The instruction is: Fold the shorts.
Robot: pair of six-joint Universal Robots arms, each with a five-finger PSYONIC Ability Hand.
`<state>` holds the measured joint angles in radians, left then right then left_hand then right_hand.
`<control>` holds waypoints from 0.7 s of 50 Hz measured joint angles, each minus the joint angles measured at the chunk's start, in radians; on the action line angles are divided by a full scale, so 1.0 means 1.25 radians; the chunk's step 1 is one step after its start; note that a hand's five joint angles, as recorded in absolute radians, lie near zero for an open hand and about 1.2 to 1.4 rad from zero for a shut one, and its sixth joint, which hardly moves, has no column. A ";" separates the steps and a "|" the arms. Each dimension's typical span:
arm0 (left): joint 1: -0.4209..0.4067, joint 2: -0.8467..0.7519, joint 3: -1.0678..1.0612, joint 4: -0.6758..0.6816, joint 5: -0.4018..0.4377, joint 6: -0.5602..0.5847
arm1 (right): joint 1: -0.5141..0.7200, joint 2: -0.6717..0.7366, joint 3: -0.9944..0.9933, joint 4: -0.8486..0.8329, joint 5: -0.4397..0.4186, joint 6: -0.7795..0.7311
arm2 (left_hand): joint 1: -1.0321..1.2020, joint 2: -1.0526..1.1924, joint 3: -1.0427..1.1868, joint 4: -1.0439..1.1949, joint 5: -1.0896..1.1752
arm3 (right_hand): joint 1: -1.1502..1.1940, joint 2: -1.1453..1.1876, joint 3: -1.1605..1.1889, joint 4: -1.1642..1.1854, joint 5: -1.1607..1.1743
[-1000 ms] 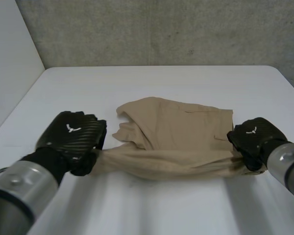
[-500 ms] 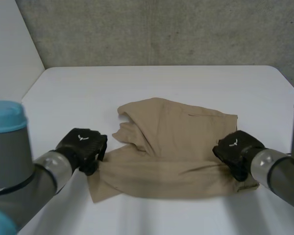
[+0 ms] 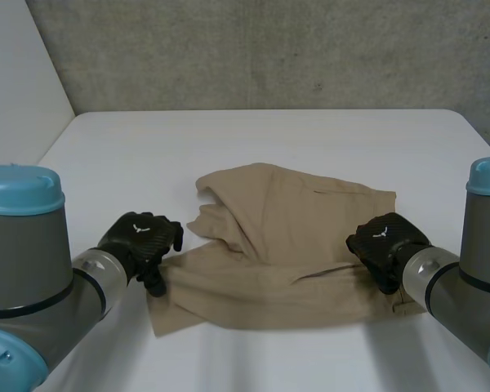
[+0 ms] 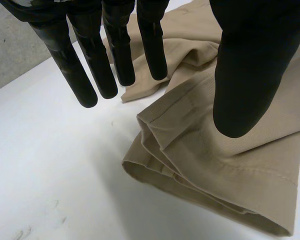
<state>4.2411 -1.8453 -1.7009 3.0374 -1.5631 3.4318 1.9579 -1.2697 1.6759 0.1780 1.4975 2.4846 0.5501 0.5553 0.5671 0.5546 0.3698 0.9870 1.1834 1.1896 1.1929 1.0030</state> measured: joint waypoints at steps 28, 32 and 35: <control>-0.012 -0.303 0.797 -0.036 -0.138 0.008 | 0.003 0.140 -0.457 -0.141 0.049 -0.059 | 0.485 0.514 0.497 0.511 0.473 | 0.000 0.000 0.000 0.001 0.000; -0.008 -0.276 0.922 0.068 -0.153 0.003 | 0.003 0.128 -0.572 -0.291 0.059 -0.056 | 0.485 0.514 0.497 0.511 0.473 | 0.000 0.000 0.000 0.001 0.000; -0.006 -0.245 0.944 0.140 -0.155 -0.002 | 0.004 0.111 -0.602 -0.376 0.063 -0.053 | 0.485 0.514 0.498 0.511 0.473 | 0.000 0.000 0.000 0.001 0.000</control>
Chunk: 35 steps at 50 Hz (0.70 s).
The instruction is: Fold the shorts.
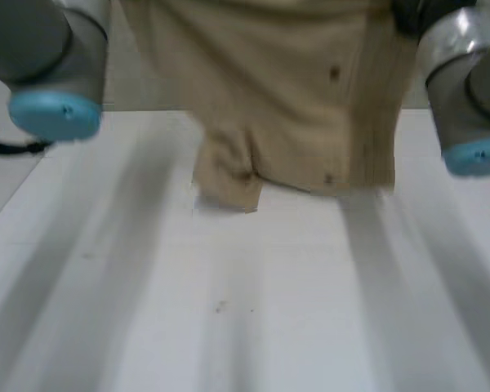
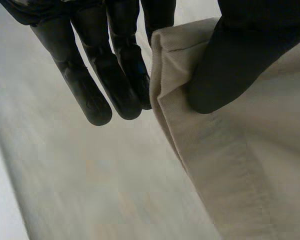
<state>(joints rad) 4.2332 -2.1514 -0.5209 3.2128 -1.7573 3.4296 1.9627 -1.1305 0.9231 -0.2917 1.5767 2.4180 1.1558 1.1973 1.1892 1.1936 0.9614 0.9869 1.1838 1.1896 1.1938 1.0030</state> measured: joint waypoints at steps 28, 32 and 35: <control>0.056 0.071 -0.729 0.150 0.071 -0.057 | 0.046 0.103 0.326 0.061 -0.057 0.019 | 0.000 0.003 0.003 0.003 0.000 | 0.000 0.000 0.000 0.002 0.001; 0.051 0.054 -0.788 0.102 0.071 -0.056 | 0.046 0.127 0.345 0.127 -0.056 0.018 | 0.000 0.003 0.003 0.003 0.000 | 0.000 0.000 0.000 0.002 0.001; 0.049 0.061 -0.818 0.045 0.070 -0.055 | 0.043 0.121 0.357 0.203 -0.054 0.016 | 0.000 0.003 0.003 0.003 0.000 | 0.000 0.000 0.000 0.002 0.001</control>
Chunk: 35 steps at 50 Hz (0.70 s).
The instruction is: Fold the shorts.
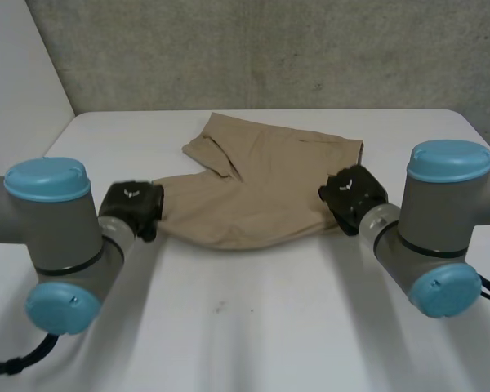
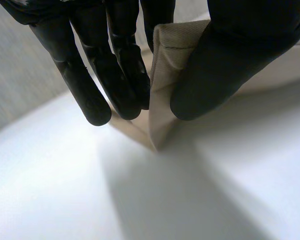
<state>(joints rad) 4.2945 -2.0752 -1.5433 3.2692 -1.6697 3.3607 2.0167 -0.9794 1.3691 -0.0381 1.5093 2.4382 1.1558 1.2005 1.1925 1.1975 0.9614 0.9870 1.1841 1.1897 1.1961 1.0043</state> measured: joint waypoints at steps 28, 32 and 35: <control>-0.062 0.288 -0.232 -0.262 0.015 0.194 | -0.006 -0.184 0.222 0.339 0.000 -0.079 | -0.704 -0.686 -0.673 -0.687 -0.638 | 0.000 0.000 0.000 0.000 0.000; -0.058 0.271 -0.155 -0.230 0.064 0.230 | -0.006 -0.185 0.238 0.293 0.000 -0.079 | -0.732 -0.755 -0.746 -0.755 -0.714 | 0.000 0.000 0.000 0.000 0.000; -0.054 0.235 -0.093 -0.196 0.100 0.246 | -0.005 -0.185 0.242 0.275 0.001 -0.078 | -0.731 -0.754 -0.746 -0.755 -0.713 | 0.000 0.000 0.000 0.000 0.000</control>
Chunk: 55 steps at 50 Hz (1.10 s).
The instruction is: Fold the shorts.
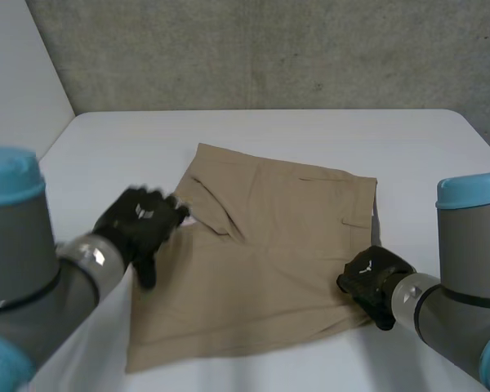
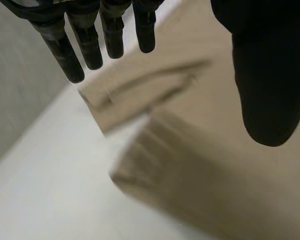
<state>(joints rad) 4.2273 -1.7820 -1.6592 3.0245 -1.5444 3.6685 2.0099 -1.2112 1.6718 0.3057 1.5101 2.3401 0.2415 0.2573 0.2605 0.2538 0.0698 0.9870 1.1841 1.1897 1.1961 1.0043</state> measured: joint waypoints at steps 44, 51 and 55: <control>0.060 -0.696 0.889 -0.182 0.217 -0.122 | 0.001 0.015 0.044 -0.114 0.001 0.004 | 0.269 0.244 0.250 0.247 0.247 | 0.000 0.000 0.000 0.000 0.000; 0.068 -0.733 0.937 -0.193 0.214 -0.119 | 0.001 0.019 0.044 -0.116 0.001 0.003 | 0.269 0.242 0.250 0.247 0.248 | 0.000 0.000 0.000 0.000 0.000; 0.072 -0.749 0.958 -0.200 0.213 -0.118 | 0.000 0.022 0.044 -0.119 0.001 0.003 | 0.271 0.247 0.251 0.250 0.255 | 0.000 0.000 0.000 0.000 0.000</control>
<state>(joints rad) 4.3174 -2.7180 -0.4618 2.7740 -1.2780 3.5215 2.0105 -1.1834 1.7273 0.1565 1.5110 2.3440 0.5798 0.5658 0.5747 0.5669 0.3885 0.9869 1.1841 1.1897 1.1961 1.0043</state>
